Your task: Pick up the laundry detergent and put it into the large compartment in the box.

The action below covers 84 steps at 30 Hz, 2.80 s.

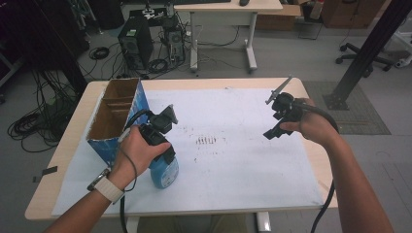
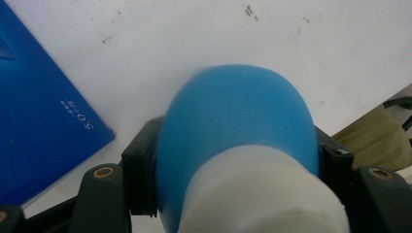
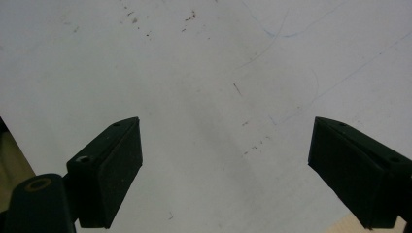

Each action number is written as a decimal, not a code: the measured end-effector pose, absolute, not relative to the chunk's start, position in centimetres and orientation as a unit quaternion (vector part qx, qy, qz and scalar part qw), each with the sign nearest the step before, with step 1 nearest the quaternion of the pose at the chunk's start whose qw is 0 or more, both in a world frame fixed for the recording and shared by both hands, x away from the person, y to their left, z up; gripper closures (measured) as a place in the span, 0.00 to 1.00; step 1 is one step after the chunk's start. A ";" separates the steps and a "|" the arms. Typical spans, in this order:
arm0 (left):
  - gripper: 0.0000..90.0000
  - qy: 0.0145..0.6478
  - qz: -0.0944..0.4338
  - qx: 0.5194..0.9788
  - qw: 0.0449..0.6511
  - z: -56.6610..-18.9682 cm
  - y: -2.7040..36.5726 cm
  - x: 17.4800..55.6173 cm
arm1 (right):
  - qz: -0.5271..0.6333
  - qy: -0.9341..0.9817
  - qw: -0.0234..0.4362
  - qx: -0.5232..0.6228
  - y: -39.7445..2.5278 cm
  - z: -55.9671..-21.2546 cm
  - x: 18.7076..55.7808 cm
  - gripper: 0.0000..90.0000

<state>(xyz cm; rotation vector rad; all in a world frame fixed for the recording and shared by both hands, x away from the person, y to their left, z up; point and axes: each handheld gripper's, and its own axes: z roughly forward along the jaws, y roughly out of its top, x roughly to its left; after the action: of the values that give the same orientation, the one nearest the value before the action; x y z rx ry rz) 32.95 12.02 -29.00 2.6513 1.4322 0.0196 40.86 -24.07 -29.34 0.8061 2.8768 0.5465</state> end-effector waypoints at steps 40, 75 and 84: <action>0.41 0.472 0.009 0.879 0.064 -27.0 12.1 32.6 | 0.183 0.945 0.053 0.266 -24.3 -29.2 40.7 0.14; 0.41 0.483 0.014 0.873 0.075 -22.4 13.2 32.5 | 0.188 0.944 0.057 0.265 -24.5 -29.0 40.7 0.14; 0.41 0.487 0.030 0.870 0.074 -20.4 13.3 32.3 | 0.188 0.944 0.056 0.265 -24.4 -29.0 40.7 0.14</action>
<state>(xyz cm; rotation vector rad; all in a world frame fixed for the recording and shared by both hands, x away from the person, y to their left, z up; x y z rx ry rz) 32.29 13.28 -20.43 2.6108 1.4613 0.0903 40.69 -24.42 -28.96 0.8035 2.8641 0.5701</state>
